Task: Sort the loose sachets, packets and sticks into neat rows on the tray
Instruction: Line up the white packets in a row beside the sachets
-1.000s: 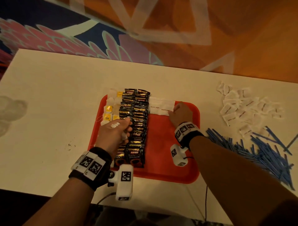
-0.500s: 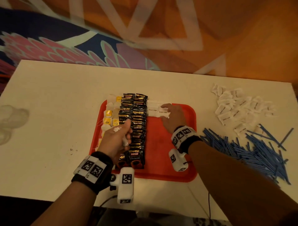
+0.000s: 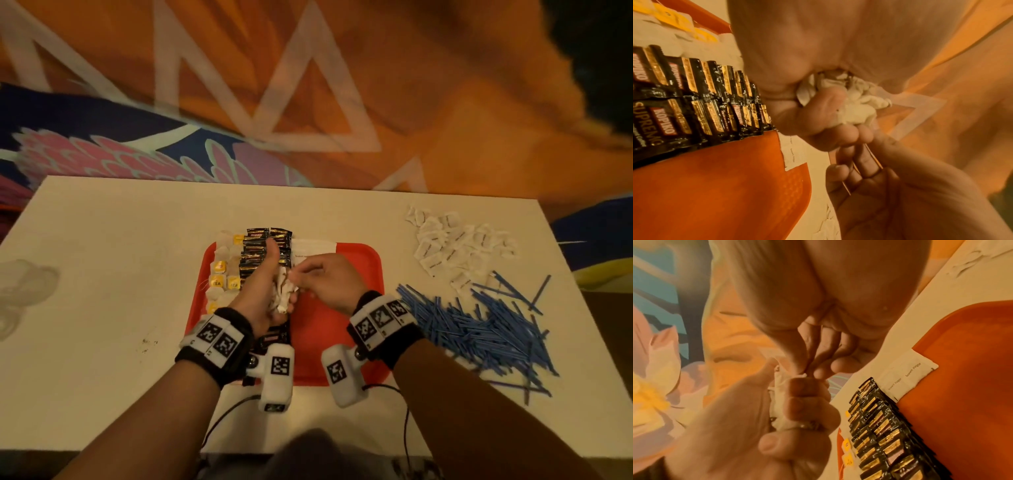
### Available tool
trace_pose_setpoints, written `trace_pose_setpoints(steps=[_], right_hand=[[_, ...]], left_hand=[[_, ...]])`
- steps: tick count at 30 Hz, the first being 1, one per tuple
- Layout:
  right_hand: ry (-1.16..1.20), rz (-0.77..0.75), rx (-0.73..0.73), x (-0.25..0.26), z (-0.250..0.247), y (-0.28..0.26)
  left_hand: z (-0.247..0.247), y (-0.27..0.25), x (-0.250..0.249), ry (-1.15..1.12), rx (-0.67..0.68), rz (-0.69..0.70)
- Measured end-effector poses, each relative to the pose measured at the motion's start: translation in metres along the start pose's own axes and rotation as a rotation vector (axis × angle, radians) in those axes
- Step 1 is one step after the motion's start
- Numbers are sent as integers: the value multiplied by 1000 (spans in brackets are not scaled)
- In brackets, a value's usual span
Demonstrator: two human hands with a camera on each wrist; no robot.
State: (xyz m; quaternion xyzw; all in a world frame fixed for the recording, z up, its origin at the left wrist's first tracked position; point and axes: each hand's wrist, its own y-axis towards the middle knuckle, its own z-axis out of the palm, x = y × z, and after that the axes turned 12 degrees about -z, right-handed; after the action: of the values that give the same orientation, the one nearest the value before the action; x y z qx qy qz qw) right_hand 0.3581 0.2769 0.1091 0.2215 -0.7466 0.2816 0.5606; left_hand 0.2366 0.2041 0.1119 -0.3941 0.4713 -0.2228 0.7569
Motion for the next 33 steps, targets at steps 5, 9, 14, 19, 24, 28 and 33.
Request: trace_pose_setpoints(steps=[5,9,14,19,24,28,33], right_hand=[[103,37,-155,8,-4,-17],[156,27,-237,11,-11,-26],[194,-11,-315,10,-17,-33],[109,14,-359,6,-20,-39],[168,15,-319,1,-20,-45],[221,-26,-232,4,-22,-47],[225,43,-216,3,-25,-44]], left_hand=[[6,-10,2,26,9,93],[5,-12,10,16,-12,204],[6,-10,15,2,5,196],[14,-11,17,100,-144,368],[19,-13,16,208,-253,523],[21,-12,15,239,-265,528],[21,-7,20,289,-367,562]])
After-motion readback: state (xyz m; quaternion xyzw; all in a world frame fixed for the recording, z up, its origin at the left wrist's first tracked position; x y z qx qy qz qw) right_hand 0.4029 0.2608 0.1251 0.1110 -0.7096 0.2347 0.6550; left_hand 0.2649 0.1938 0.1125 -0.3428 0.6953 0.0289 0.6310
